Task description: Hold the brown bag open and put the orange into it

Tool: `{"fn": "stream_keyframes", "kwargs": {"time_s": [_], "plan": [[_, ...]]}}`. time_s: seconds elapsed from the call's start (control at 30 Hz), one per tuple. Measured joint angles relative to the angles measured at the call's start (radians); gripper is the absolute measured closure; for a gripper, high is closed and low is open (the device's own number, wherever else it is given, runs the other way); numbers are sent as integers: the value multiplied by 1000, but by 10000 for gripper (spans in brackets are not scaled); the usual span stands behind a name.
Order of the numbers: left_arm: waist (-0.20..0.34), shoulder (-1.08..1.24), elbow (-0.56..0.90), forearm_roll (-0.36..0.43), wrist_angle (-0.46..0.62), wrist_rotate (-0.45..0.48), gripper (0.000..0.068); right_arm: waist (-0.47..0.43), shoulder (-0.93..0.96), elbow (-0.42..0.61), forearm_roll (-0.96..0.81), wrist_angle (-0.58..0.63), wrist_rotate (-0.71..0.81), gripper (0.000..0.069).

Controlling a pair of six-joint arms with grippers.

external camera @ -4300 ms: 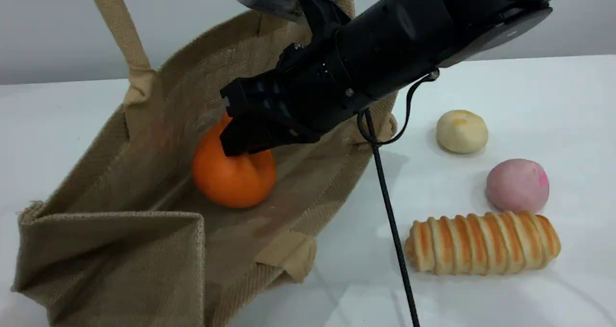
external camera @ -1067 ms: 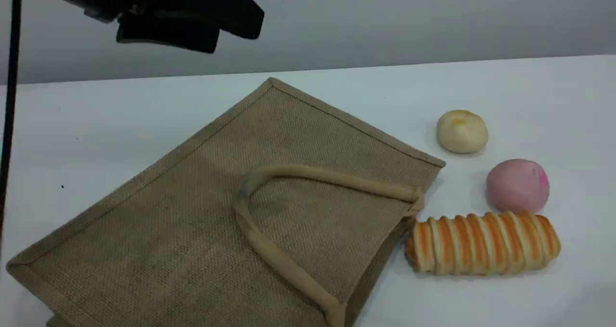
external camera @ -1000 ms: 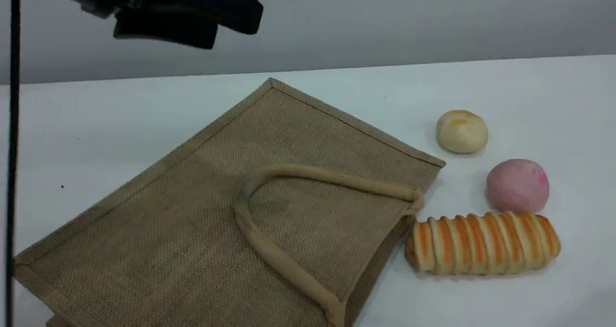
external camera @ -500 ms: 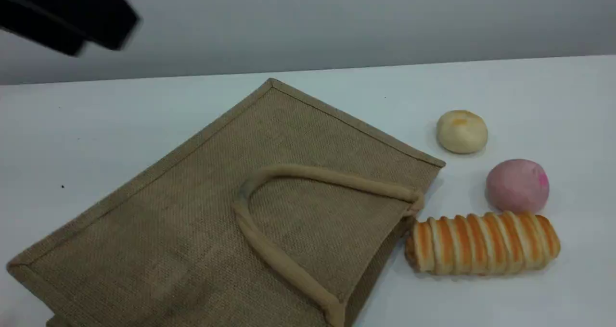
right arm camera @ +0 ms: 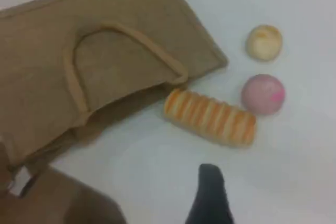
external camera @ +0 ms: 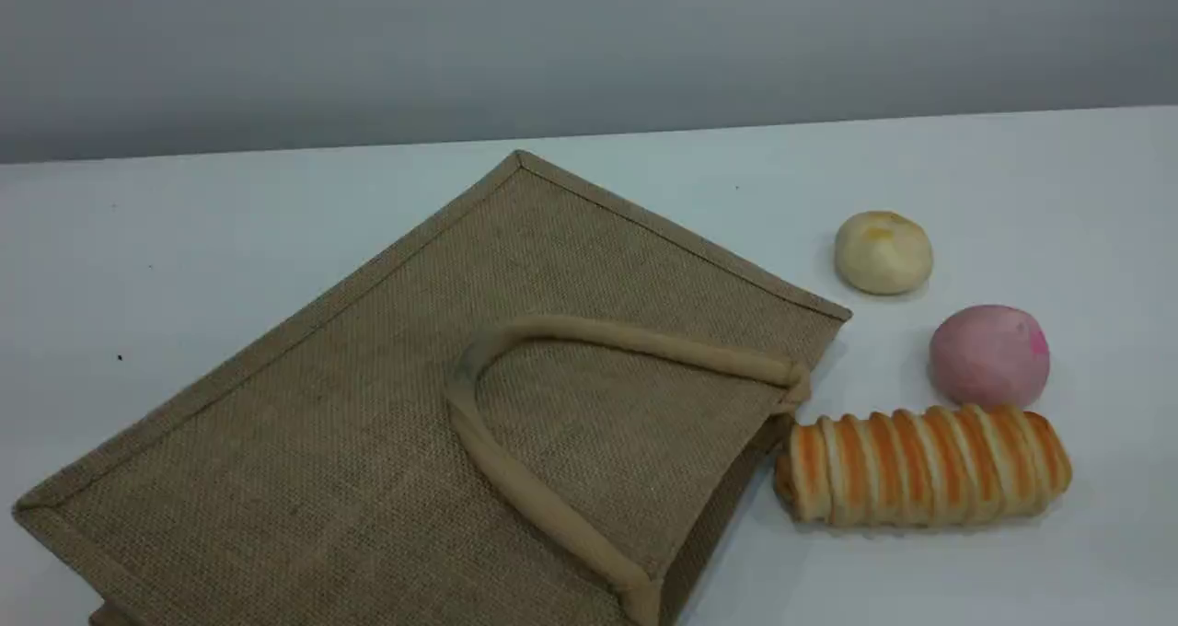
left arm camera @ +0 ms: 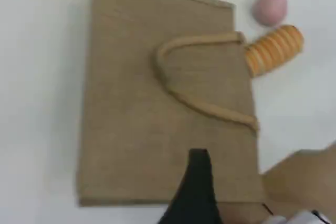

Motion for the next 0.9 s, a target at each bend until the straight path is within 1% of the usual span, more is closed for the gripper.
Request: {"fn": "stream_keyframes", "kwargs": {"time_s": [0.17,0.27,0.37,0.53,0.63,0.77,0.9], "plan": [[0,-154,0,116,64,-107,94,0,-65,59,4,-10,14,222],[0,-225,-1,174,65,-150,94,0,-80,97,5,-49,27,222],[0,-285,19,224,62,-173,94,0,-81,100,10,-61,27,222],[0,-372,124,226,53,-172,94,0,-81,99,10,-61,27,222],[0,-413,210,226,8,-172,94,0,-81,99,10,-60,27,222],[0,-447,325,221,5,-173,94,0,-81,99,10,-59,26,222],[0,-484,400,219,5,-180,94,0,-80,99,9,-58,26,222]]}}
